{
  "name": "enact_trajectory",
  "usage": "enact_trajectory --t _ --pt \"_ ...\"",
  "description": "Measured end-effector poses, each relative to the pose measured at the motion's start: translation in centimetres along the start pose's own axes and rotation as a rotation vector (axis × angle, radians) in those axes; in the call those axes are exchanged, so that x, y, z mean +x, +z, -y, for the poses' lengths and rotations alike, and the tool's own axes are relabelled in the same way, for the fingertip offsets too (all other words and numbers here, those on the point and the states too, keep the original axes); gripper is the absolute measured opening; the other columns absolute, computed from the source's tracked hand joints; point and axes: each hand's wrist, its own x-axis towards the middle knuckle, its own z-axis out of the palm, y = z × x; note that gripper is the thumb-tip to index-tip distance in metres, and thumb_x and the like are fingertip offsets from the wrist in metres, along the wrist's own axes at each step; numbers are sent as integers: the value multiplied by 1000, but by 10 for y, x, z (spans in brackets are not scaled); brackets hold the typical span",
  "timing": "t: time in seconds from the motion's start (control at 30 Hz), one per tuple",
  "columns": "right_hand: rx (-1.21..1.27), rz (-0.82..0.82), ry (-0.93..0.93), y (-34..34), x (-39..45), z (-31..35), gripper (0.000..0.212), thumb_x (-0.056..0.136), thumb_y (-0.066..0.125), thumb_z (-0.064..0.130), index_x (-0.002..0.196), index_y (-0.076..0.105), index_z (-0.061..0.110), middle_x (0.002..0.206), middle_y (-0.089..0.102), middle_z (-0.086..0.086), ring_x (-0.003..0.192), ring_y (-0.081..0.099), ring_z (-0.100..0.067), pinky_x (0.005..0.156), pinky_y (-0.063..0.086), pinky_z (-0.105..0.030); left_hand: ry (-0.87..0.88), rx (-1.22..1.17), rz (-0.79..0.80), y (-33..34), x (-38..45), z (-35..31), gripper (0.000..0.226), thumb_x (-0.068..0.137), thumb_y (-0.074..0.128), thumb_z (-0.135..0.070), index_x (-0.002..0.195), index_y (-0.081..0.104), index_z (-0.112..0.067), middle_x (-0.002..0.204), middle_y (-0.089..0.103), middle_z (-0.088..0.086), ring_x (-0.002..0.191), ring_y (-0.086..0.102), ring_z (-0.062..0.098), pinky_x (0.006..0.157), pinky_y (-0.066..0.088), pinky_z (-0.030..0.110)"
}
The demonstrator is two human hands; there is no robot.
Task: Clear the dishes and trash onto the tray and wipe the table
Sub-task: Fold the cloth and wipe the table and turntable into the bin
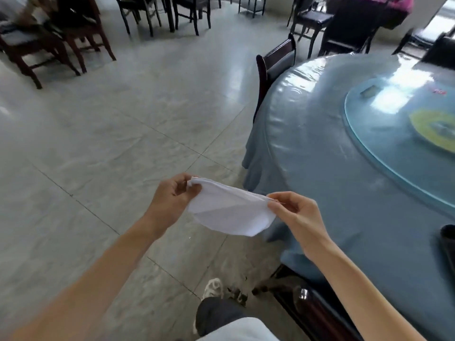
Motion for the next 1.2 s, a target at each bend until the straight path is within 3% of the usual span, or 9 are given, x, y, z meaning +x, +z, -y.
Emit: enact_trajectory --t 0.3,0.43,0.53,0.63,0.8,0.97,1.07,1.13,1.2 --pt "-70 -81 53 -22 79 32 22 84 84 10 104 80 18 95 81 3 93 77 -13 89 59 -25 47 -8 216 15 142 -12 10 96 67 -12 100 75 -15 90 76 -3 85 67 8 74 51 15" --pt "-91 -135 106 -35 104 41 14 91 78 14 103 82 19 98 81 6 98 75 -9 85 55 -20 69 -20 354 31 203 -18 9 95 68 -14 98 77 -17 93 77 2 88 67 14 81 52 25" --pt "-133 -223 126 -41 127 47 12 94 73 15 97 84 21 95 81 6 98 75 -12 92 58 -32 75 -46 458 46 248 -26 11 95 68 -16 99 78 -18 98 78 6 92 70 16 87 53 30" --pt "-238 -350 90 -45 154 54 16 98 69 15 94 82 23 90 80 8 88 75 -13 90 60 -43 86 -66 560 64 290 -41 13 96 66 -11 98 78 -14 93 77 2 87 68 12 79 53 18" --pt "-492 -519 23 -45 193 76 28 100 67 22 86 69 46 82 71 31 75 65 0 67 44 -14 114 -80 720 85 354 -63 12 93 68 -5 100 76 -9 90 77 4 86 68 14 74 54 17" --pt "-555 -711 -27 -43 215 102 15 101 65 23 94 72 34 87 72 17 78 61 -2 66 41 -10 161 -99 1001 104 398 -75 38 66 91 -32 100 78 -21 99 76 0 94 70 10 81 53 18" --pt "-506 -788 -20 -47 222 118 14 102 63 20 93 70 28 87 71 21 81 63 6 69 43 -8 229 -87 1165 116 415 -81 45 71 71 -5 115 72 -12 110 74 3 108 67 18 92 52 25" --pt "-466 -815 -25 -52 225 126 15 103 61 24 92 68 31 84 72 19 82 67 1 75 52 -19 274 -49 1268 124 422 -86 57 74 57 12 128 65 -6 122 71 10 118 64 28 96 49 37" --pt "-437 -829 -33 -59 225 132 13 100 58 32 93 69 32 87 73 16 86 72 -10 81 60 -42 275 -37 1358 132 431 -91 66 73 55 14 136 59 -5 133 66 13 129 58 31 107 45 41"
